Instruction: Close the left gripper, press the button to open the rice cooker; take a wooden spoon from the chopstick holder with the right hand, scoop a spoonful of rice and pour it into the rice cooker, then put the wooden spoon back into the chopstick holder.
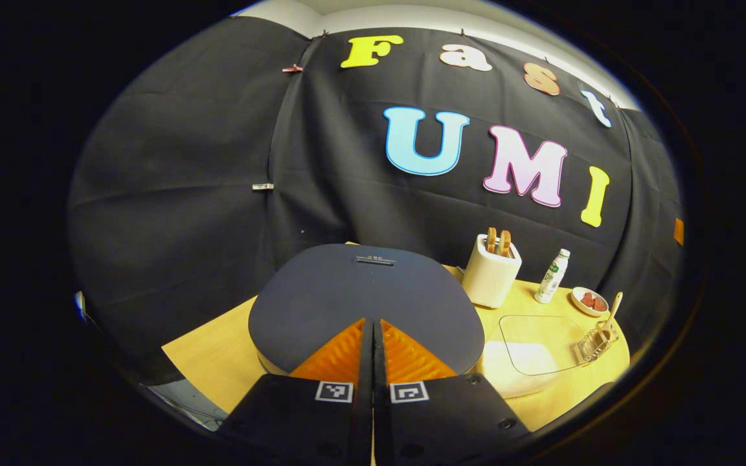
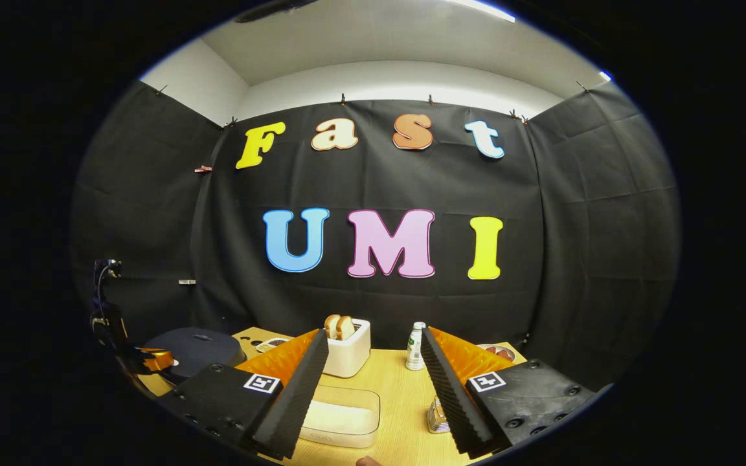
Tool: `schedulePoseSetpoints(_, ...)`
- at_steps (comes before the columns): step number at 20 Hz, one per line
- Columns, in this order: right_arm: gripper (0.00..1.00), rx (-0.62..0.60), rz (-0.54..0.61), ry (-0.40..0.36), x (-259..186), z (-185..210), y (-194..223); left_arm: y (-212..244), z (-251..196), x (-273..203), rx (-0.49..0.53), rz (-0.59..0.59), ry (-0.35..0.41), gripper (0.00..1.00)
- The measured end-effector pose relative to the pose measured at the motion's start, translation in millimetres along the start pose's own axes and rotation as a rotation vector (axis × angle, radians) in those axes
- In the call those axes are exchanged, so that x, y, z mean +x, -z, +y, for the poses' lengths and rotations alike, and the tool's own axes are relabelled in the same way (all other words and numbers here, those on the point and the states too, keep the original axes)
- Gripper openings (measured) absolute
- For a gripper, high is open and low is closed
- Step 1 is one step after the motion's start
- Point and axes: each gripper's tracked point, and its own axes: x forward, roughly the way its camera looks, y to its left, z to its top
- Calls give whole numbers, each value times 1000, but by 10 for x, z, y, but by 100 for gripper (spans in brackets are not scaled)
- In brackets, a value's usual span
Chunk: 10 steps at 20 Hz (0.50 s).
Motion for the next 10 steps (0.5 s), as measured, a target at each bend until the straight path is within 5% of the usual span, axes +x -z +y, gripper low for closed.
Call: schedulePoseSetpoints(10, 90, -4, -10, 6, -48, -79, -31, -254, -42, -43, 95, -62, -48, 8)
